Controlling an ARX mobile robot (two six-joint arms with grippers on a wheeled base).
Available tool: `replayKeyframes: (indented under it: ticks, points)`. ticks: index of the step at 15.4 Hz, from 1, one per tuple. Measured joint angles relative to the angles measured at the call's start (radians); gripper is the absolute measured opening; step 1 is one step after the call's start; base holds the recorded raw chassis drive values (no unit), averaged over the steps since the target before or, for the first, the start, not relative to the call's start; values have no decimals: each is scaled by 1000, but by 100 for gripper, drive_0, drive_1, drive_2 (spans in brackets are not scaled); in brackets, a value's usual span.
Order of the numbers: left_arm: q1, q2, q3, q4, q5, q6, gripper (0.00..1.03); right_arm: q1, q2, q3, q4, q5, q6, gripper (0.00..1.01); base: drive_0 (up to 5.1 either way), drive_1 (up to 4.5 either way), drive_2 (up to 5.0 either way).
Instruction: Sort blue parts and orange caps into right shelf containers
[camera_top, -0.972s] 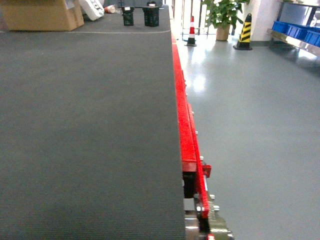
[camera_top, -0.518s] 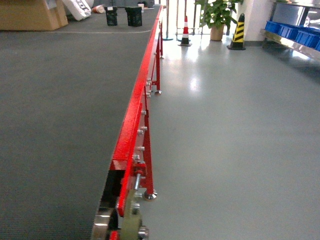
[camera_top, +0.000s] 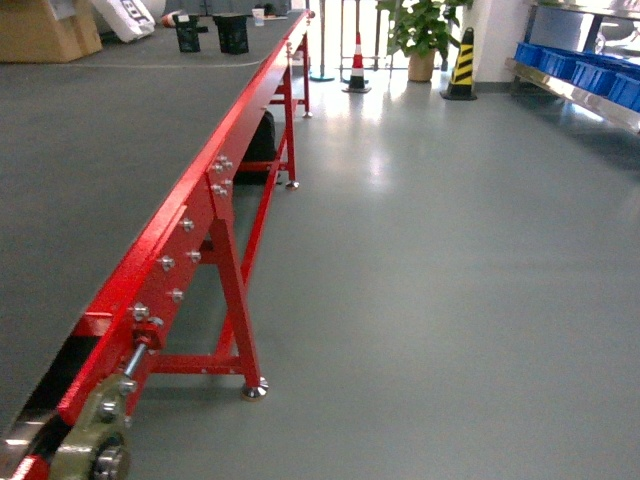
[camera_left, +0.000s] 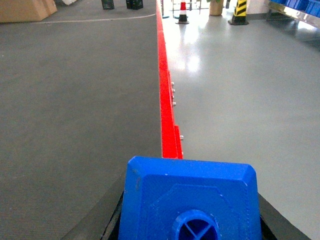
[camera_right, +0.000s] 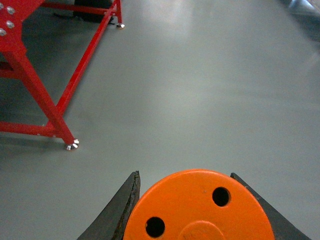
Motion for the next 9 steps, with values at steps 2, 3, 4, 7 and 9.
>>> replayKeyframes:
  ticks: [2,3,4,7,9]
  points:
    - [0,1,0,-6,0,0,45,0,0,0,0,0,0,43,507,-239,-239]
    - [0,1,0,1,0,0,45,0,0,0,0,0,0,43,507,-239,-239]
    - [0,1,0,-1,0,0,45,0,0,0,2,0,0,43,507,-239,-239]
    - [0,0,0,-6,0,0,45,0,0,0,0,0,0,43,507,-238,-238]
    - [0,0,0,-6,0,0,45,0,0,0,-3,0,0,43,512,-234,-234]
